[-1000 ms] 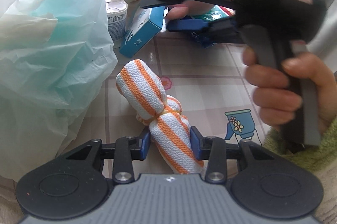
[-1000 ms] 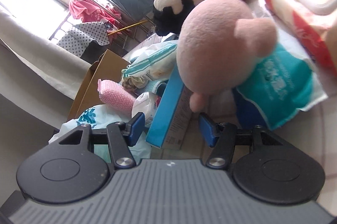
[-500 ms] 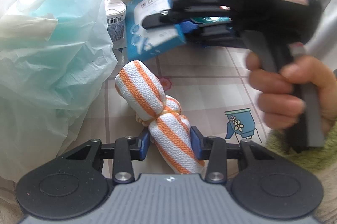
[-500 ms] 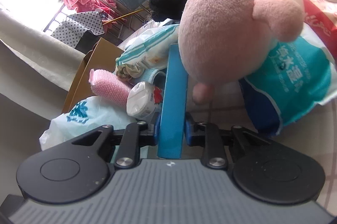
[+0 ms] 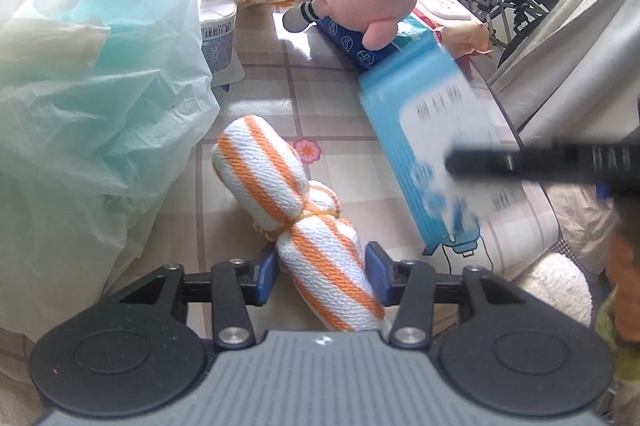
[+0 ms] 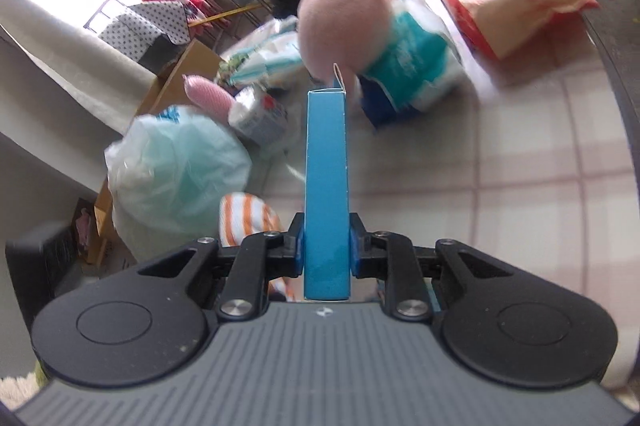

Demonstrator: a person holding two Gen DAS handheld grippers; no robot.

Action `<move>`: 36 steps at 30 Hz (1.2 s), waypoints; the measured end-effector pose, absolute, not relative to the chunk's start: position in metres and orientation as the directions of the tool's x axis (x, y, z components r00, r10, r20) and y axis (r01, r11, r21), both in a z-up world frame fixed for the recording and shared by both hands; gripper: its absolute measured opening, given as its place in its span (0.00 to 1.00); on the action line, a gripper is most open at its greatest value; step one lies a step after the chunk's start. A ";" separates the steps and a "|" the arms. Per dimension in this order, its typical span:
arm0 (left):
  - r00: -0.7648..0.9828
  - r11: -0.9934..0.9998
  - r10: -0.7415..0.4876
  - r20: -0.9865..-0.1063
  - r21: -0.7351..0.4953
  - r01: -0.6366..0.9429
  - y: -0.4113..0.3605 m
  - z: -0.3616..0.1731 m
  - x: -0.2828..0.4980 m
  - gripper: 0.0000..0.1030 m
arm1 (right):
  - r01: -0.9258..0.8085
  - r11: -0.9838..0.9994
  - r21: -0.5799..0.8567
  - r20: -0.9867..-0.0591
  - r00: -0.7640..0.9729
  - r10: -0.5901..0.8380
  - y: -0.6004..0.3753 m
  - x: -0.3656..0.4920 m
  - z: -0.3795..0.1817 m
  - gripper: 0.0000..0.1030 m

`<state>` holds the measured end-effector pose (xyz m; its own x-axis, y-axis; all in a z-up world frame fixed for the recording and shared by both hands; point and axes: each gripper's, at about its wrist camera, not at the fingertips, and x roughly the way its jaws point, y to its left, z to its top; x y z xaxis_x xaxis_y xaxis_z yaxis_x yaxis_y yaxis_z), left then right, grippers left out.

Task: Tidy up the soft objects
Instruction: 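Carry the sock bundle in the left tool and blue box in the right tool to the cardboard box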

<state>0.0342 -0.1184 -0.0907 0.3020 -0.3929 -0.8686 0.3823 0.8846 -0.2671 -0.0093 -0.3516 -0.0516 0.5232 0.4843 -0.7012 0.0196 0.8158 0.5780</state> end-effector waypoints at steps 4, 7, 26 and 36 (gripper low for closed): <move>0.288 0.884 -0.405 -0.867 -0.292 0.365 -0.120 -0.092 0.038 0.68 | 0.013 0.851 0.524 -0.736 0.509 0.446 -0.350 -0.026 -0.058 0.23; 0.284 0.890 -0.403 -0.870 -0.300 0.344 -0.121 -0.091 0.042 0.75 | 0.012 0.853 0.521 -0.732 0.520 0.440 -0.350 -0.026 -0.063 0.26; 0.330 0.899 -0.401 -0.854 -0.298 0.322 -0.113 -0.079 0.032 0.40 | 0.008 0.791 0.611 -0.635 0.601 0.485 -0.351 -0.031 -0.057 0.18; 0.492 0.875 -0.463 -0.737 -0.291 0.387 -0.057 0.006 0.000 0.40 | -0.168 0.756 0.633 -0.491 0.668 0.559 -0.316 -0.048 0.029 0.18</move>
<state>-0.0003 -0.0572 0.0063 0.4923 -0.4630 -0.7370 0.3874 0.8748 -0.2908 -0.0477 -0.3156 0.0293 0.6679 0.5595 -0.4908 -0.1676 0.7556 0.6333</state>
